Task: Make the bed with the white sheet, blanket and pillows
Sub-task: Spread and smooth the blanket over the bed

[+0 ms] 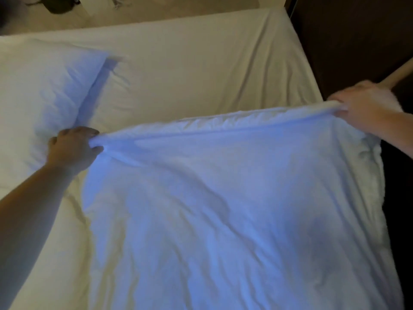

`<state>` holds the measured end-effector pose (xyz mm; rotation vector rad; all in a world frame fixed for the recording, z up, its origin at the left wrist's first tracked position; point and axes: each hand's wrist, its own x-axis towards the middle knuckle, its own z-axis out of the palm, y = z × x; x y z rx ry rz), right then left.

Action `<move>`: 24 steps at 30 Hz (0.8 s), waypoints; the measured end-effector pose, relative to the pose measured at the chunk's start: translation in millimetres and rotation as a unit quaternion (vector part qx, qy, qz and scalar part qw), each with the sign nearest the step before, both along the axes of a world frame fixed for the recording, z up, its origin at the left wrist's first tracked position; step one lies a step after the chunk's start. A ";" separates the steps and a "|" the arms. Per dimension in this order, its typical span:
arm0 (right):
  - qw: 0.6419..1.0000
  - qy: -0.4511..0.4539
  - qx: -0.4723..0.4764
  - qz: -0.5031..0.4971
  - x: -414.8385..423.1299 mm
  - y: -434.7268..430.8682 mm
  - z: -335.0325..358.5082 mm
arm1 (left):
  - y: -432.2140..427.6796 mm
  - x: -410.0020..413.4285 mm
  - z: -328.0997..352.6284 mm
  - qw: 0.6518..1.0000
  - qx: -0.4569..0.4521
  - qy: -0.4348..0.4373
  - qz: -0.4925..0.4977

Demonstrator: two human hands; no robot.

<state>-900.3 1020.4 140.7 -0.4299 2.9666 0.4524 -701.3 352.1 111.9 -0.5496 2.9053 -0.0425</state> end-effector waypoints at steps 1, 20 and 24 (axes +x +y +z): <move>1.000 0.027 -0.001 0.000 -0.6 -7.3 -7.9 | 2.1 -2.8 -10.9 1.000 0.000 0.002 0.017; 0.937 -0.237 -0.112 -0.229 114.3 2.8 -165.5 | 109.2 78.4 -189.8 0.981 0.142 -0.126 0.042; 0.938 -0.220 -0.129 -0.233 137.6 21.8 -158.8 | 161.6 85.8 -165.7 0.987 0.130 -0.074 0.064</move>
